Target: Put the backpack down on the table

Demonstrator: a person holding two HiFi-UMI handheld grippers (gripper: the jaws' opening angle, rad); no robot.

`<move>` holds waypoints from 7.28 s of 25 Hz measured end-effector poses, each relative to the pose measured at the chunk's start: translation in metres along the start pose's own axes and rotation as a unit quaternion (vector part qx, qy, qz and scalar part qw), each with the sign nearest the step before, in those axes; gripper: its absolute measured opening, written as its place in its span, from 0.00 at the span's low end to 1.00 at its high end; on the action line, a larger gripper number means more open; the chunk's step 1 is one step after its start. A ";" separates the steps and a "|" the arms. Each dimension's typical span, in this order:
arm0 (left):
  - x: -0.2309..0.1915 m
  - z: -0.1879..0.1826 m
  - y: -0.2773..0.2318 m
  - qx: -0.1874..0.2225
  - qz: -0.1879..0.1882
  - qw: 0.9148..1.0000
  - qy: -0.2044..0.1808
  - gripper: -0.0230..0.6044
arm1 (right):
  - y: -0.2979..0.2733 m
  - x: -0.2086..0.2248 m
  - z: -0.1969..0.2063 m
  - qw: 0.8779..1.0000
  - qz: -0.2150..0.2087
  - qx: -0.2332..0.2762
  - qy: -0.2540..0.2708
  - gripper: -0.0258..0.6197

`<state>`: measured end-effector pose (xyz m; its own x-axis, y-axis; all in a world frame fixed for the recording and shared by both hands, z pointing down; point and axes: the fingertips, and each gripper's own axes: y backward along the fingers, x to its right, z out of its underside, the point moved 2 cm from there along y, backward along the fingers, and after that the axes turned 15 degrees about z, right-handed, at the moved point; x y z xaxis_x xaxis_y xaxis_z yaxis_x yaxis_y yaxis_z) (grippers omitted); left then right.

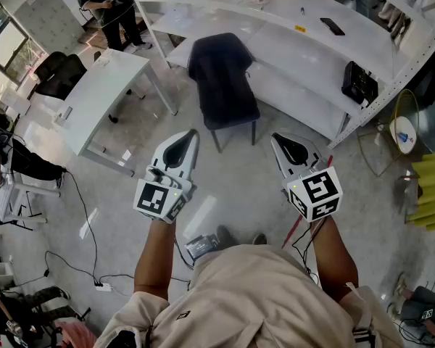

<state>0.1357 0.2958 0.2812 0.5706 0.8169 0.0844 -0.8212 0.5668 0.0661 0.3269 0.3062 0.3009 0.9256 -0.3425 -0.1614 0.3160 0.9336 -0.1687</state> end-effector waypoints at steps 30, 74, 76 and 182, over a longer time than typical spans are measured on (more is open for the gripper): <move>-0.083 0.032 0.009 0.002 0.029 0.999 0.026 0.06 | -0.082 -0.033 -0.002 0.999 0.025 -0.012 -0.034 0.08; -0.379 0.147 -0.222 -0.044 -0.033 0.996 0.071 0.06 | -0.463 0.110 0.019 0.997 -0.017 -0.040 -0.057 0.08; -0.393 0.157 -0.224 -0.048 -0.032 0.996 0.075 0.06 | -0.477 0.107 0.024 0.997 -0.014 -0.042 -0.061 0.08; -0.537 0.042 0.189 -0.005 -0.434 0.900 -0.047 0.14 | -0.620 -0.370 -0.168 0.903 -0.407 0.117 -0.074 0.19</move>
<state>-0.3260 -0.0405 0.2898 0.9945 0.0544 0.0892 -0.0665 0.9880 0.1395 -0.2470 -0.1639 0.3017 0.3788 -0.9236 0.0580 0.9236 0.3813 0.0394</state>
